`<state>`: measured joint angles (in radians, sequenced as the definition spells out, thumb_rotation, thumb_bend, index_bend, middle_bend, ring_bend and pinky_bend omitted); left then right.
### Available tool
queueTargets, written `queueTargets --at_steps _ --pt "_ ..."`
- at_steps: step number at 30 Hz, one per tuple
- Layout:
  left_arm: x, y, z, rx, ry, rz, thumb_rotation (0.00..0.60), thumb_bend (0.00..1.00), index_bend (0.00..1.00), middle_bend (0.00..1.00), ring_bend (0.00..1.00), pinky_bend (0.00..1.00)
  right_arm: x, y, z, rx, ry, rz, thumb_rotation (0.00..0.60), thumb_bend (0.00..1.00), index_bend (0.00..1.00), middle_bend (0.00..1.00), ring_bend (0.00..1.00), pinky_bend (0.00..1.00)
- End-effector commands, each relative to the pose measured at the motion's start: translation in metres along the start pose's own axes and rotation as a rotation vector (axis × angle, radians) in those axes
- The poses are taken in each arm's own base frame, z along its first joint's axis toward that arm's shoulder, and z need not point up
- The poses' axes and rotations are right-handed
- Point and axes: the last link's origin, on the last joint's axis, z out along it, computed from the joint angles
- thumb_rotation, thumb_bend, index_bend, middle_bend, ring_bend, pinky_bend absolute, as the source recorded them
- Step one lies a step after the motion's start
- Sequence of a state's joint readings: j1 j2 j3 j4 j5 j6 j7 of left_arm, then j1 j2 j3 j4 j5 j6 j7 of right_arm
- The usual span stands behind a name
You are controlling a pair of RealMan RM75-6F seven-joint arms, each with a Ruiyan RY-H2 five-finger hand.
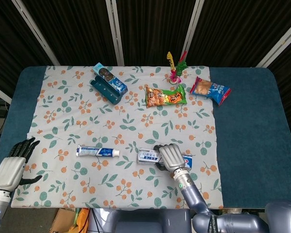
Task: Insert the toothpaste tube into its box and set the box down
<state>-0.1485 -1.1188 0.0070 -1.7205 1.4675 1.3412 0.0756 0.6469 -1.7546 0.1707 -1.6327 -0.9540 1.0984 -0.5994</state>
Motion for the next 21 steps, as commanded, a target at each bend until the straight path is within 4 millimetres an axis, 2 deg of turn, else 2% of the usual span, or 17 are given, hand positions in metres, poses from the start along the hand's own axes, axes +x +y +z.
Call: queueTargets --at_steps 1,5,9,13,21 --pt "0.0 0.0 0.0 0.002 -0.004 0.003 0.6 0.03 0.06 0.0 0.0 0.05 0.011 0.003 -0.008 0.012 0.036 0.018 0.6 0.41 0.55 0.58 0.49 0.42" --pt "0.0 0.001 0.003 0.003 -0.003 0.014 0.6 0.03 0.08 0.01 0.01 0.07 0.027 0.006 -0.018 0.026 0.076 0.042 0.6 0.41 0.55 0.58 0.49 0.42" --pt "0.0 0.005 0.012 0.008 -0.013 0.01 0.6 0.04 0.13 0.11 0.1 0.18 0.046 0.012 -0.027 0.041 0.122 0.056 0.6 0.41 0.55 0.58 0.49 0.42" --pt "-0.002 0.018 0.03 -0.009 -0.031 0.033 0.6 0.08 0.18 0.2 0.18 0.28 0.061 0.018 -0.033 0.038 0.149 0.069 0.6 0.41 0.55 0.58 0.49 0.42" --pt "-0.021 0.068 0.081 -0.1 -0.087 0.113 0.6 0.11 0.22 0.23 0.21 0.31 0.079 0.028 -0.042 0.026 0.176 0.082 0.6 0.41 0.55 0.58 0.49 0.42"
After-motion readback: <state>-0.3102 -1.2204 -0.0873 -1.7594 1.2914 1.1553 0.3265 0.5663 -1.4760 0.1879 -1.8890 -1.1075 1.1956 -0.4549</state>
